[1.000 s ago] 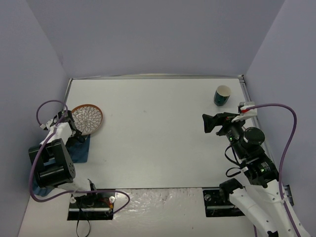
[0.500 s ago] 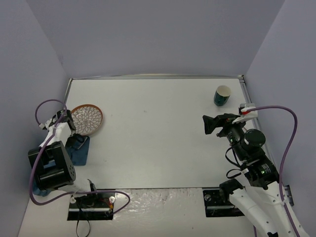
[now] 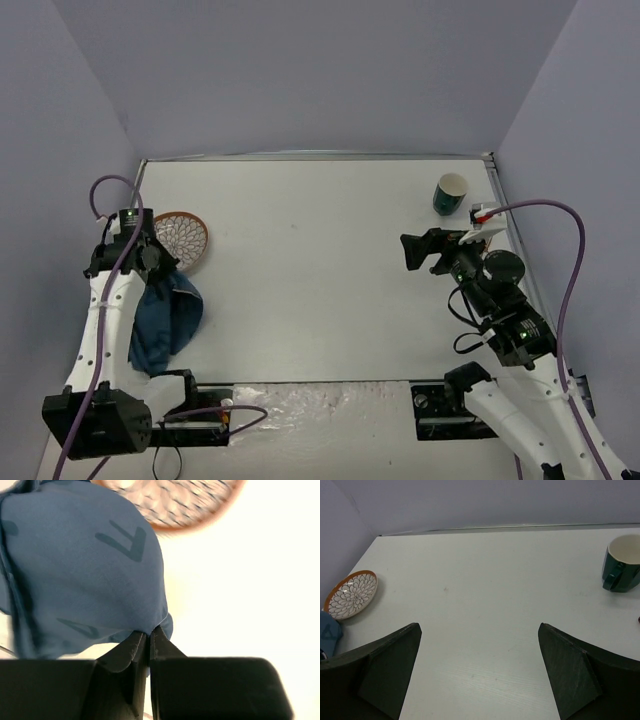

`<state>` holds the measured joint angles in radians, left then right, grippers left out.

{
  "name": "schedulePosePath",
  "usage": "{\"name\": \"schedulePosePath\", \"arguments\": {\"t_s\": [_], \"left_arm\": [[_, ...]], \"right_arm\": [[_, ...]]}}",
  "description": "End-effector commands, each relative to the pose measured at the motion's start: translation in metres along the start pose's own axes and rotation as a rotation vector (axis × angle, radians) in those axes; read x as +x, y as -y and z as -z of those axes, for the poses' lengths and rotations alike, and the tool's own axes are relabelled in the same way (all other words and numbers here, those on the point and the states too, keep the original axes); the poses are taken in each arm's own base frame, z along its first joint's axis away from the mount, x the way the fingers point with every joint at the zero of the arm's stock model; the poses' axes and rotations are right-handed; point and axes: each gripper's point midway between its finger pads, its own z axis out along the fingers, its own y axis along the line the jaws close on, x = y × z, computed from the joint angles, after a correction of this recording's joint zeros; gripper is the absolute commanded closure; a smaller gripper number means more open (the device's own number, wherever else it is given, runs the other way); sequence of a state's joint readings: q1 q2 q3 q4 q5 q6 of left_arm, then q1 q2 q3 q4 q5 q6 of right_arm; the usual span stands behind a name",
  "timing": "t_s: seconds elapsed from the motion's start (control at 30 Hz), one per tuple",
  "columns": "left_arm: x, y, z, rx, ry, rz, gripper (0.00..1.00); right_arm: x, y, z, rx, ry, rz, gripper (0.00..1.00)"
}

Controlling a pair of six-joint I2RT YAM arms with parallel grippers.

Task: Set the dinner table for one person

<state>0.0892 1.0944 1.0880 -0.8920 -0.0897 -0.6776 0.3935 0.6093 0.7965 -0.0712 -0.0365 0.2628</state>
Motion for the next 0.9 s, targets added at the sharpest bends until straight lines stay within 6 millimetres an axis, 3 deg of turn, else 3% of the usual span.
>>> {"name": "schedulePosePath", "arguments": {"t_s": [0.0,0.37,0.5,0.6,0.87], "left_arm": [[0.000,0.073,0.068,0.259,0.027,-0.096,1.00],[-0.032,0.238,0.168,0.651,0.132,-0.340,1.00],[-0.015,0.262,0.197,0.698,0.164,-0.476,1.00],[0.024,0.274,0.204,0.748,0.139,-0.591,1.00],[0.187,0.290,0.127,0.781,-0.154,-0.734,1.00]], "right_arm": [[-0.030,-0.020,-0.009,-0.069,0.060,-0.038,0.00],[-0.039,-0.027,-0.023,-0.078,0.040,-0.056,0.00],[-0.048,-0.031,-0.020,-0.093,0.056,-0.050,0.00],[-0.048,-0.029,-0.017,-0.085,0.067,-0.049,0.00],[-0.026,-0.008,-0.022,0.012,0.042,-0.075,0.00]]}}
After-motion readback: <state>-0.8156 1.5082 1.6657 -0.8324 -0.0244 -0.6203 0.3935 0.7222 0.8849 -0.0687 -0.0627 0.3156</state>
